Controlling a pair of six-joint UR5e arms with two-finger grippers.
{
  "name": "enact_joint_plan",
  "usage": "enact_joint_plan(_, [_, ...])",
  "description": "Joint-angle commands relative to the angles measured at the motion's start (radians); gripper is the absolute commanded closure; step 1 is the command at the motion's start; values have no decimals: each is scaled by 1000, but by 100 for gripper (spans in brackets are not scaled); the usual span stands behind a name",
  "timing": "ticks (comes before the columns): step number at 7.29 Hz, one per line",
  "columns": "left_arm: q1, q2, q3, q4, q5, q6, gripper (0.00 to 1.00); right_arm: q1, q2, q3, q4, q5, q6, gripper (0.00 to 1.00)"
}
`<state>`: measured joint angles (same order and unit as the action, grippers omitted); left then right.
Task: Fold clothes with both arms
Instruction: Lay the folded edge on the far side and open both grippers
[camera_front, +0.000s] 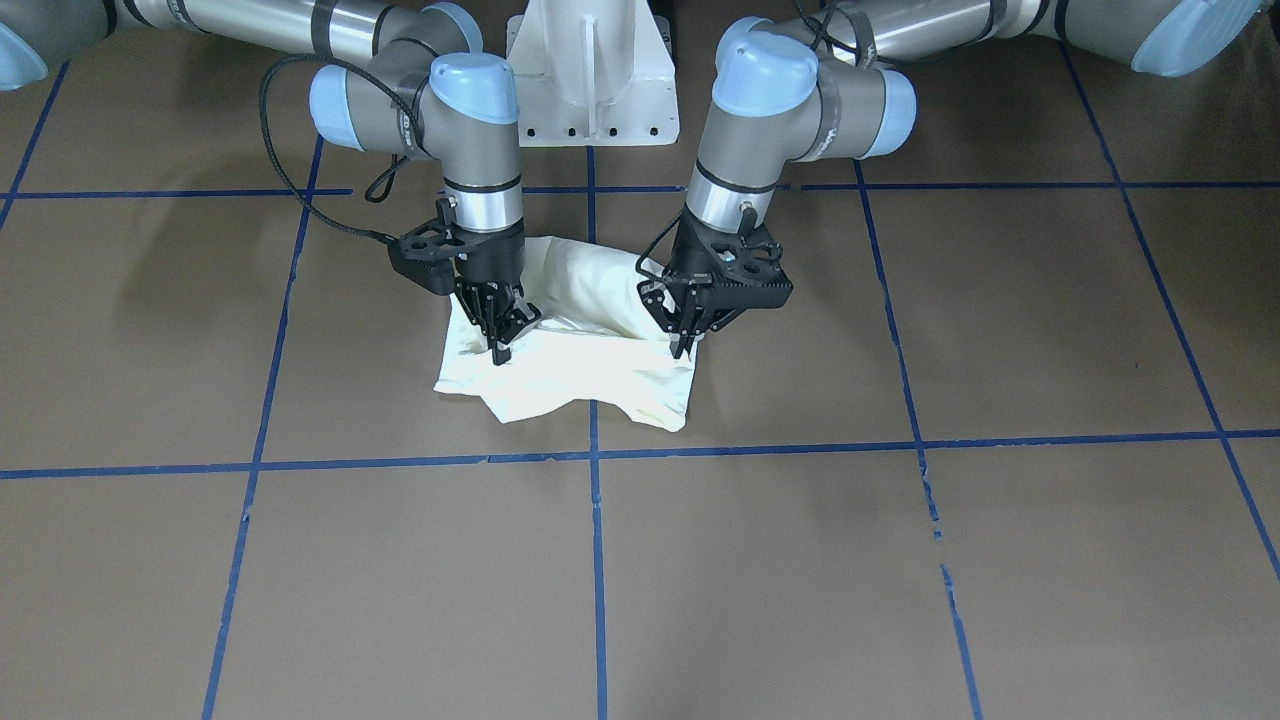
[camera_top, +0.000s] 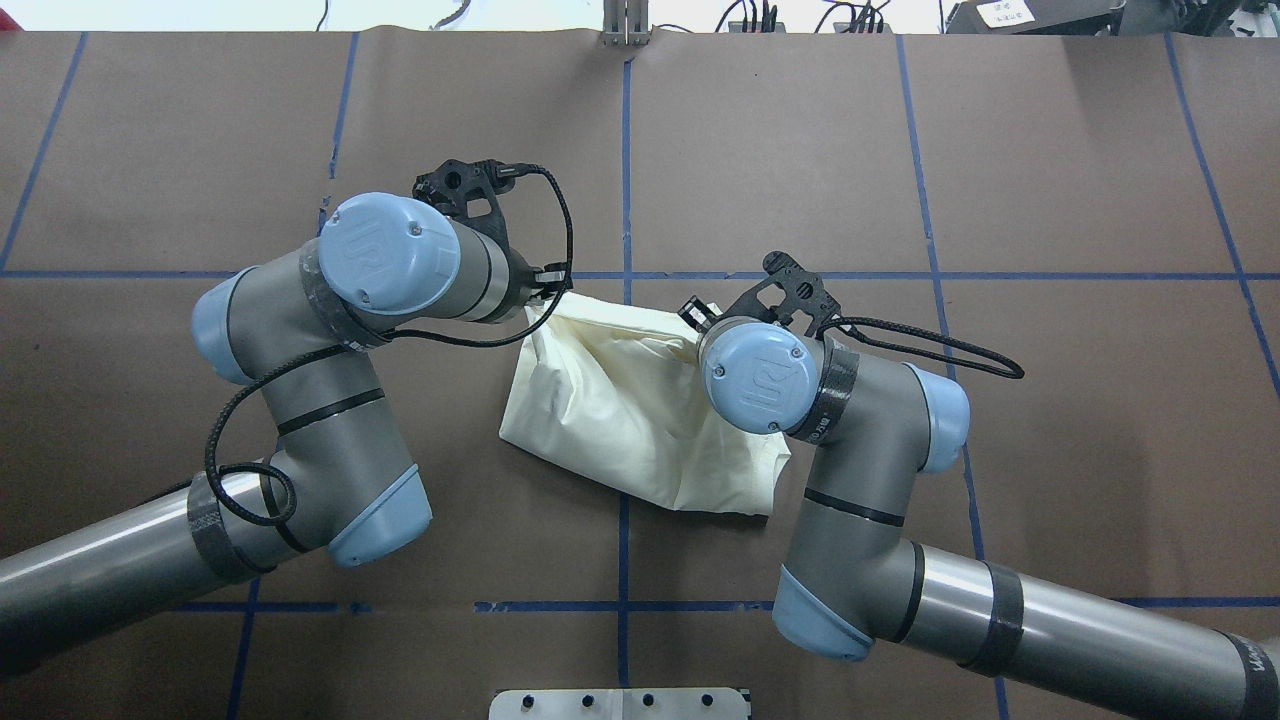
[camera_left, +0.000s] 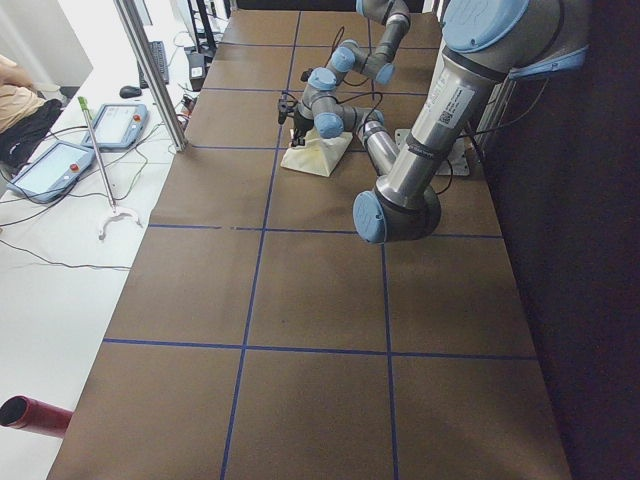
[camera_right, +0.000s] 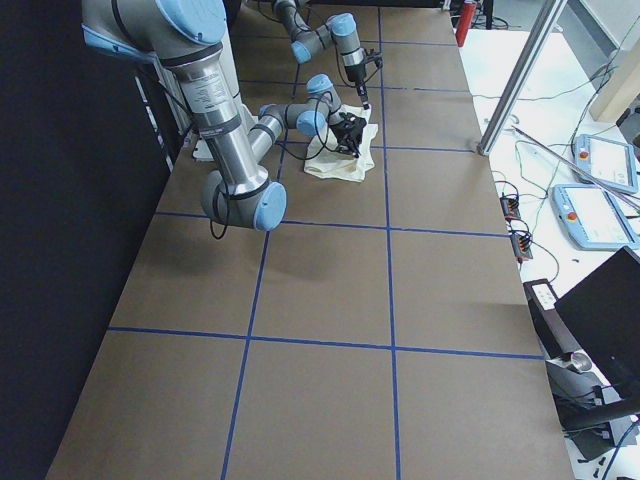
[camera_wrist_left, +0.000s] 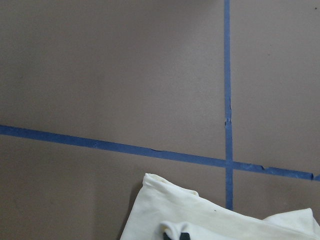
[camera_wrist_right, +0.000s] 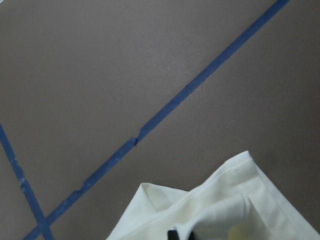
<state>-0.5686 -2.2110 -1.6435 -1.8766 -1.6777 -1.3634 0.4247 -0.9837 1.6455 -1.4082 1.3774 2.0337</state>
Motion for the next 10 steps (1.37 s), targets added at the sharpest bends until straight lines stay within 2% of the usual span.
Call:
enact_joint_plan(1, [0,-3,16,-9,0,41,55,8,-3,-13,2,8,-100,6])
enact_joint_plan(2, [-4,4,10,-45,-2,126,1,14,5,-16,5,11,-198,0])
enact_joint_plan(3, [-13,11,5,-91,-7,142,0,52,7,-4,2,59,-228,0])
enact_joint_plan(4, [-45,11,5,-99,-52,147,0,61,7,34,2,104,-324,0])
enact_joint_plan(5, [-71,33,-12,-110,-129,247,0,59,10,52,3,106,-416,0])
enact_joint_plan(6, [-97,55,-21,-128,-140,300,0,37,23,59,0,95,-472,0])
enact_joint_plan(8, [-103,62,-21,-130,-140,300,0,-38,30,60,-3,20,-566,0])
enact_joint_plan(9, [-103,63,-21,-130,-140,300,0,-108,22,42,-9,-79,-628,0])
enact_joint_plan(10, [-103,65,-21,-130,-140,299,0,-125,25,27,-41,-125,-686,0])
